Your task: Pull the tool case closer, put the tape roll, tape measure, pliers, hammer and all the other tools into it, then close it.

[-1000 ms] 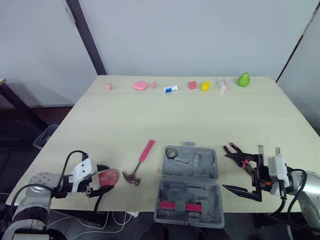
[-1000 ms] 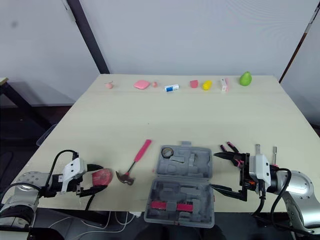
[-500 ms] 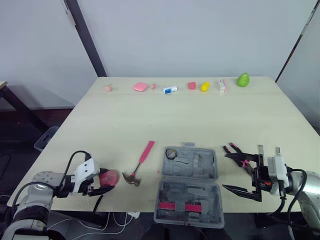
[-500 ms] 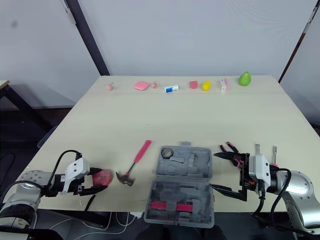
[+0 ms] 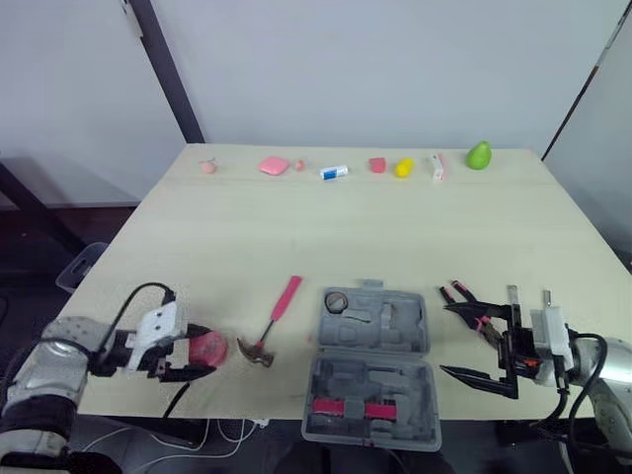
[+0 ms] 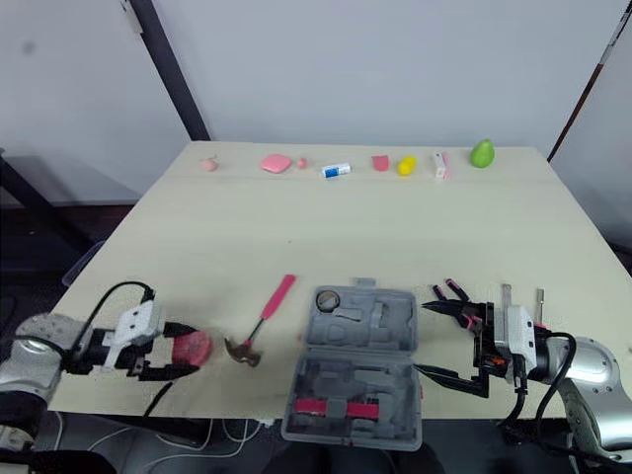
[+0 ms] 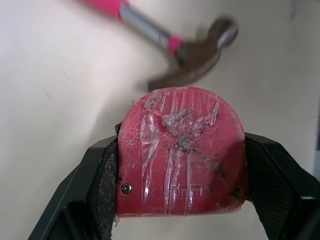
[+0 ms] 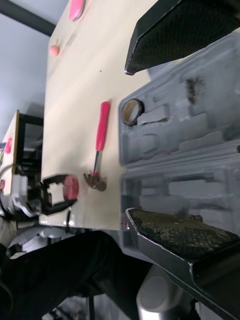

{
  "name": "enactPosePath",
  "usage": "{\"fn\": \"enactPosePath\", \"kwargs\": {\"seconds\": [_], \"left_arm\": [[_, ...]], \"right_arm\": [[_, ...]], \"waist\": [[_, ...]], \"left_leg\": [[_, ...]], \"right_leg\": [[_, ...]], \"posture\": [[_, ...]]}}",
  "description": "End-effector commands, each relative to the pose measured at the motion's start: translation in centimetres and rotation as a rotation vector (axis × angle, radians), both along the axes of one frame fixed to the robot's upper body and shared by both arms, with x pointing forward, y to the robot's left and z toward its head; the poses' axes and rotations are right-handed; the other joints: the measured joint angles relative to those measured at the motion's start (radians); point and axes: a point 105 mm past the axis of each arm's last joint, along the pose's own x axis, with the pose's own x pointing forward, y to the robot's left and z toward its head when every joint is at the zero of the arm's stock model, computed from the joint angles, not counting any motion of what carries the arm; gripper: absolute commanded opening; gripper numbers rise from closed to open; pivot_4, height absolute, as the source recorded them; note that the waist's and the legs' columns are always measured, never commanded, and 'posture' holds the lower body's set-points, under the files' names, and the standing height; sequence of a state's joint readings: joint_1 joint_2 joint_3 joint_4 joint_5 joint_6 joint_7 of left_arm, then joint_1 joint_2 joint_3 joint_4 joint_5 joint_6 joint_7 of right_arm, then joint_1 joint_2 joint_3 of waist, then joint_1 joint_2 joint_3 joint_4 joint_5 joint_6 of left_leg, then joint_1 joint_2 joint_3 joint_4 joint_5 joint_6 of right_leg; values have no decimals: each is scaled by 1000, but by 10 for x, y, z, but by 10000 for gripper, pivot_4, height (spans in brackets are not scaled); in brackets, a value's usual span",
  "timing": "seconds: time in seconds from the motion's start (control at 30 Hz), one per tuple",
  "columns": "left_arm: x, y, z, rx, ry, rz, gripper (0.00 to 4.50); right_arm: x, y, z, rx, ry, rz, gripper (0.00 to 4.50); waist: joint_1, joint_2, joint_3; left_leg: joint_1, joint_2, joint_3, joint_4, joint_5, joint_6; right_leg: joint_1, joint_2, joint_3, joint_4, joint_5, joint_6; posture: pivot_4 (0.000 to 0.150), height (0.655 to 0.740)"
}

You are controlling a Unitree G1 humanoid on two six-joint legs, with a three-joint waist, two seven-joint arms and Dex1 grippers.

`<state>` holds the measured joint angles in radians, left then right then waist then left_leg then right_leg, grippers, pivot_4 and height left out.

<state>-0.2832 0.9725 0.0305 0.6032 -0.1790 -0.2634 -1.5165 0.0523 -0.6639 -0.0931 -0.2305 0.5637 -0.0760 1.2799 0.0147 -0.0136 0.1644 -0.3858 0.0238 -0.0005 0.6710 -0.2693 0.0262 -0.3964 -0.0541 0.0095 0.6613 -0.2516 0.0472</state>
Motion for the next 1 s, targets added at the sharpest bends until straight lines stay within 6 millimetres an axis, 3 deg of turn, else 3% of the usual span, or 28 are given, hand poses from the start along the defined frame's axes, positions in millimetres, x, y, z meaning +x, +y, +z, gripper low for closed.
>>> {"fn": "enactPosePath", "kwargs": {"seconds": [0.03,0.13,0.33,0.53,0.67,0.87,1.0], "left_arm": [[11,-22,43,-14,-62,-118,30357],[20,-49,63,-19,-89,-213,30357],[38,-133,100,-132,-183,-448,30357],[41,-196,117,-222,-227,-633,30357],[45,-221,114,-224,-267,-703,30357],[48,-257,111,-288,-317,-755,30357],[48,-269,103,-299,-326,-768,30357]], "right_arm": [[-3,4,14,38,-7,45,45000],[-3,7,19,82,55,40,45000],[9,6,17,42,220,-127,45000],[26,13,27,92,365,-288,45000],[32,29,43,211,456,-315,45000],[32,50,45,299,702,-326,45000],[38,57,45,329,794,-370,45000]], "waist": [[1,0,1],[-3,0,1],[2,-2,2],[-15,-3,3],[-28,-3,3],[-24,-4,4],[-25,-4,4]], "left_leg": [[-1,0,0,0,0,0],[-1,-1,0,0,0,0],[-4,-3,-1,1,0,0],[-11,-4,-3,5,0,0],[-12,-4,-5,4,0,0],[-13,-4,-5,5,0,0],[-14,-4,-5,4,0,0]], "right_leg": [[0,0,0,0,0,0],[0,0,1,-1,0,0],[-2,2,-2,0,0,0],[-6,4,1,0,1,2],[-7,5,1,0,1,2],[-7,5,1,0,1,2],[-7,5,2,0,1,2]], "posture": [[1500,7400],[1500,7400],[1500,7400],[1500,7400],[1500,7400],[1500,7400],[1500,7400]]}}
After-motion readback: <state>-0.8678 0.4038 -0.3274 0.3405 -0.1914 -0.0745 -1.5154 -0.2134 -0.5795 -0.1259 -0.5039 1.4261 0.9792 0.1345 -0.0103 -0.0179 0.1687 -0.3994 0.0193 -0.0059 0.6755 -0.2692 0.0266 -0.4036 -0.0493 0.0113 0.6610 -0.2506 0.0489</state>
